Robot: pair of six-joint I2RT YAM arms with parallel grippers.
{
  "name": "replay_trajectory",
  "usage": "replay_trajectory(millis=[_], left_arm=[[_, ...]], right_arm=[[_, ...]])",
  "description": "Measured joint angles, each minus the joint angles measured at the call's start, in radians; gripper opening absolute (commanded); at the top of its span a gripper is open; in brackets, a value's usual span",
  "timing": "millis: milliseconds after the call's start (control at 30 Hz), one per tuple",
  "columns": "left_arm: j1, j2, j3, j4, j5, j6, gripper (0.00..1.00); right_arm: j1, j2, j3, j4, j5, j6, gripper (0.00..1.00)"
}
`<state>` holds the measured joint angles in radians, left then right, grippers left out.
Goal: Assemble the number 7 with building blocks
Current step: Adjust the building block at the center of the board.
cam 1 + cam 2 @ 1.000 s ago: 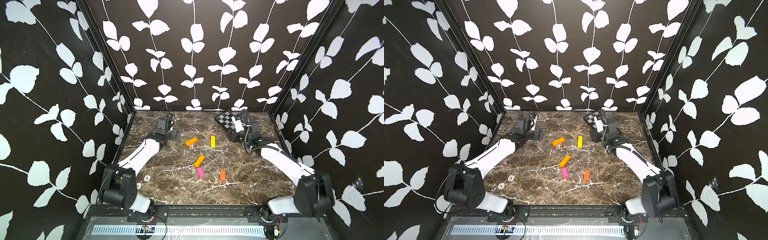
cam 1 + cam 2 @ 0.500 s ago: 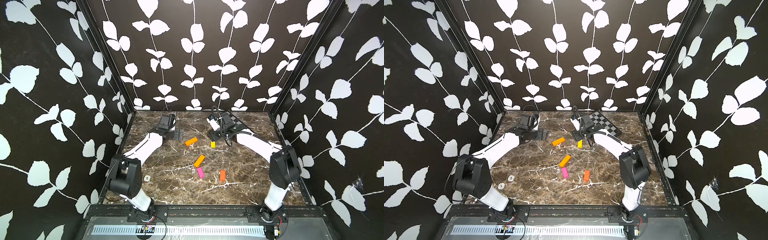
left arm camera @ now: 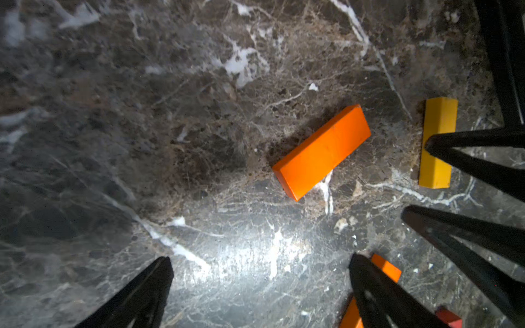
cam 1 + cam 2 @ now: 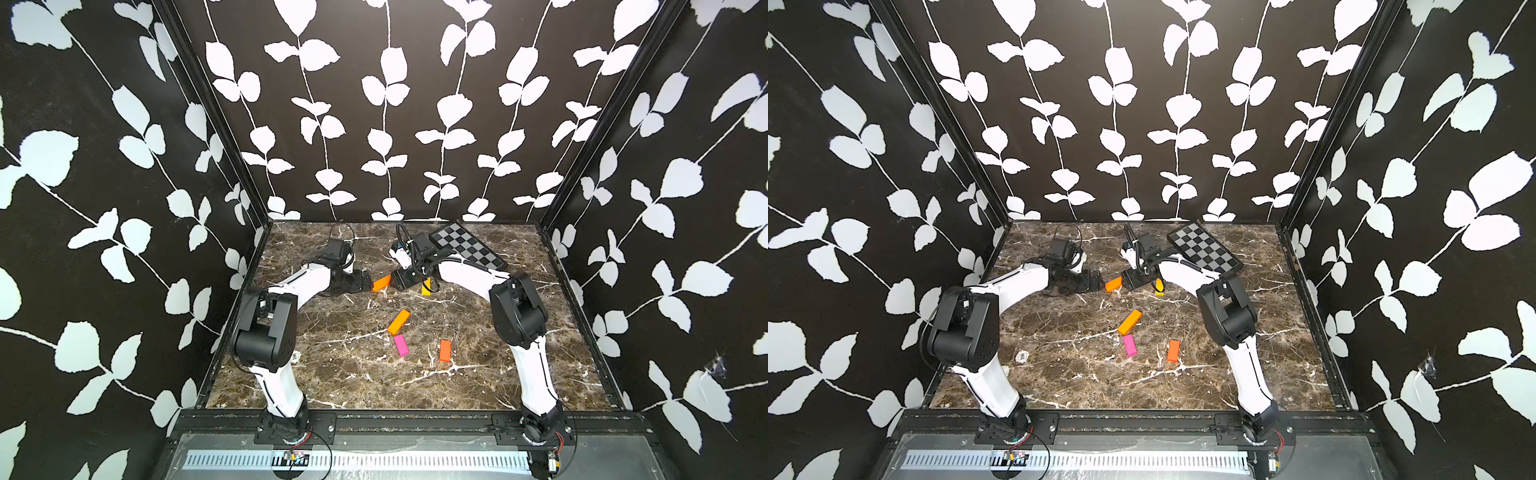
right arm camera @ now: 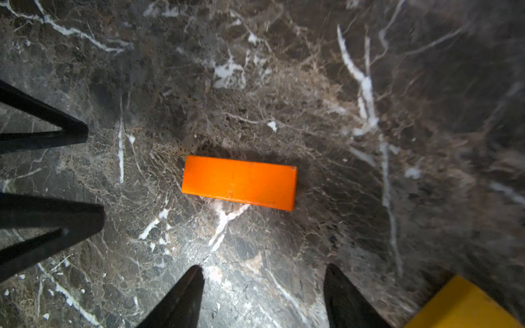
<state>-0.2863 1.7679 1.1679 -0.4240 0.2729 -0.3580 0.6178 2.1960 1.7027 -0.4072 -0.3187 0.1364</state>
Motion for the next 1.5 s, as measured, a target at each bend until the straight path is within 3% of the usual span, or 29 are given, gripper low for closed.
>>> replay_trajectory(millis=[100, 267, 333, 833, 1267, 1500], left_arm=[[0.0, -0.002, -0.023, 0.012, 0.018, -0.027, 0.89], [0.0, -0.001, -0.037, 0.044, 0.071, -0.076, 0.65], [0.0, 0.005, -0.037, 0.068, 0.095, -0.093, 0.61], [0.0, 0.108, -0.03, 0.157, 0.161, -0.182, 0.52], [0.0, 0.14, 0.002, 0.187, 0.16, -0.21, 0.36], [0.0, 0.182, 0.023, 0.204, 0.158, -0.216, 0.35]], right_arm=[[0.0, 0.015, 0.0, 0.006, -0.014, 0.021, 0.64], [0.0, 0.025, 0.01, 0.02, -0.013, 0.047, 0.62], [0.0, 0.025, 0.011, 0.04, -0.006, 0.055, 0.59], [-0.006, 0.125, 0.085, 0.08, 0.028, 0.112, 0.47], [-0.033, 0.126, 0.073, 0.147, -0.021, 0.155, 0.4], [-0.036, 0.134, 0.073, 0.149, -0.05, 0.167, 0.38]])
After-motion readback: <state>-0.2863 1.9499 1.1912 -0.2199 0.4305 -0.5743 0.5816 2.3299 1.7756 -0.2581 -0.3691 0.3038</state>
